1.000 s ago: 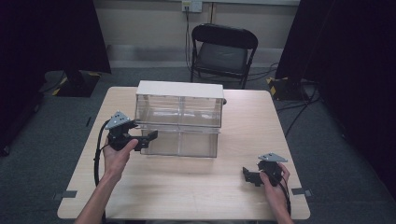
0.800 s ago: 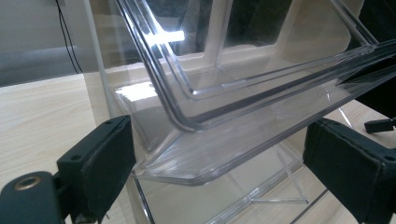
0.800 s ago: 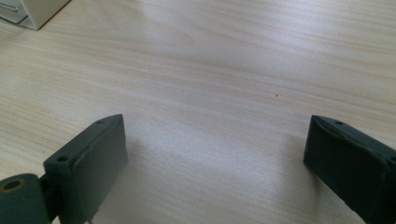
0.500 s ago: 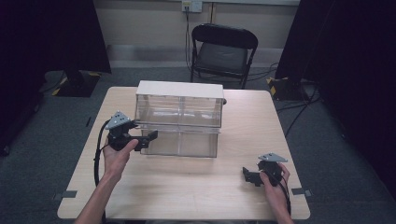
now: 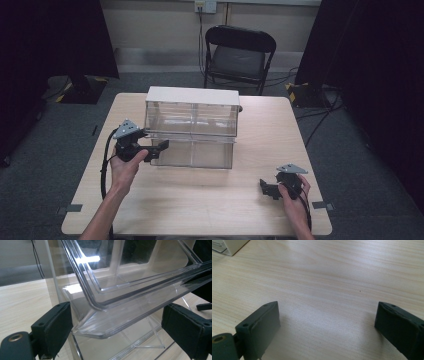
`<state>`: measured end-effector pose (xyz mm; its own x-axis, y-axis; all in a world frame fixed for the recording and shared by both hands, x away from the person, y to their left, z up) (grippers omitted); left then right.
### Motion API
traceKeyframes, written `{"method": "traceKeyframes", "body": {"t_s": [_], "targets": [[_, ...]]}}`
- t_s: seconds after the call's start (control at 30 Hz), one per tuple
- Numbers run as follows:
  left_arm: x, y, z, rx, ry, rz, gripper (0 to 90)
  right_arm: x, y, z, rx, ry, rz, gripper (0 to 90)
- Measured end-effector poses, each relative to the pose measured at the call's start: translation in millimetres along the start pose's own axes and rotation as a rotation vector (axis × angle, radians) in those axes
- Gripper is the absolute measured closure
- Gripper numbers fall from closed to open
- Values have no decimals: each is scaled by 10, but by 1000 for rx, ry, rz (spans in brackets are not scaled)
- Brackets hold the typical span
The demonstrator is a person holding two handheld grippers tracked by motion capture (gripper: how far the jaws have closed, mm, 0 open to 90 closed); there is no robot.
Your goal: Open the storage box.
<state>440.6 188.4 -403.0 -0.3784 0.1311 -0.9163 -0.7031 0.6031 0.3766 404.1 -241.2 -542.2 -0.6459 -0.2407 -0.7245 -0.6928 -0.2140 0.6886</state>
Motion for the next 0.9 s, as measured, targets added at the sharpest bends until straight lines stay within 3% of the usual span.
{"method": "traceKeyframes", "body": {"t_s": [0.9], "targets": [[-3, 5, 6, 0, -3, 1, 106, 0, 0, 0, 0, 0, 0, 53]]}}
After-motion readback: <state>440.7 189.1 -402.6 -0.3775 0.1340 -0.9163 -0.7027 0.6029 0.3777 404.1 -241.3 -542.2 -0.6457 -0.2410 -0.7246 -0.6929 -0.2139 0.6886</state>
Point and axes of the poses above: each handheld gripper's, and its own axes: y roughly backward along the jaws, x roughly out of its underside, z roughly to its left, the point moved 6 cm from there along -y, roughly forward along the jaws, and after that the axes turned 1 degree about x, right-handed, at the moved point
